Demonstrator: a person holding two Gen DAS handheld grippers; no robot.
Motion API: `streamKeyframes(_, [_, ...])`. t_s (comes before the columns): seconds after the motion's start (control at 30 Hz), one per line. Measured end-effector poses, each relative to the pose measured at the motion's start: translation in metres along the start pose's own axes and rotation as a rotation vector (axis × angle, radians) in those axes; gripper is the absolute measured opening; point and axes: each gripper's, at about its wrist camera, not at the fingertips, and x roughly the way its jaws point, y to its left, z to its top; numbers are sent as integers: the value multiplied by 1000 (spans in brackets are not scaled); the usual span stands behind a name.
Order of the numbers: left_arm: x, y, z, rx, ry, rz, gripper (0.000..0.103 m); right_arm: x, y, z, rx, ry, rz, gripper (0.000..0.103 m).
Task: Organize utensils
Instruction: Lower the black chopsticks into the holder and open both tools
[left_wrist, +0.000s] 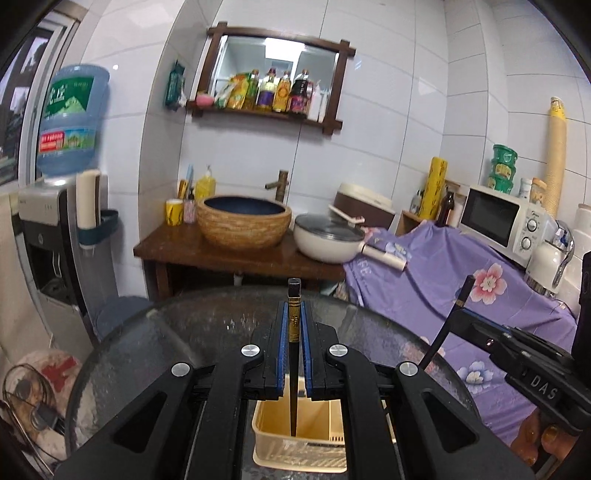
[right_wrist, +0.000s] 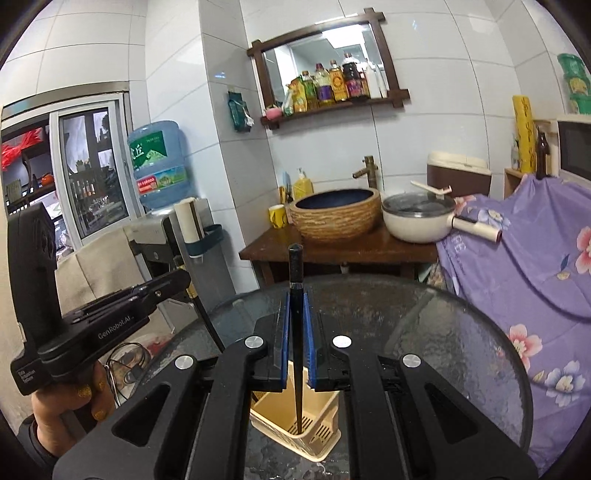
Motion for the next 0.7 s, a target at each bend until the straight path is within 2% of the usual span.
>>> streamKeyframes(0.27, [19,12,-26,-21,70,9,7,13,-10,-20,48,51,6,8])
streamKeyframes(0.53, [16,13,-27,-22,60,28,9,13,-15,-24,74,47,-3,8])
streamKeyframes(0.57, [15,13,-27,-21,56,26,19,12,-14,-24,70,46,-9,9])
streamKeyframes(0.6, [12,12,-27,-21,43,32,39,11,-14,-25,67,44,-13,11])
streamKeyframes(0.63, [9,12,-28,-21,29,39,49,9,-13,-25,60,38,-18,21])
streamKeyframes(0.67, [6,11,-27,-21,12,44,61,7,-12,-26,54,29,-24,42])
streamKeyframes(0.7, [0,10,-28,-16,-12,44,64,3,-12,-27,51,15,-34,52])
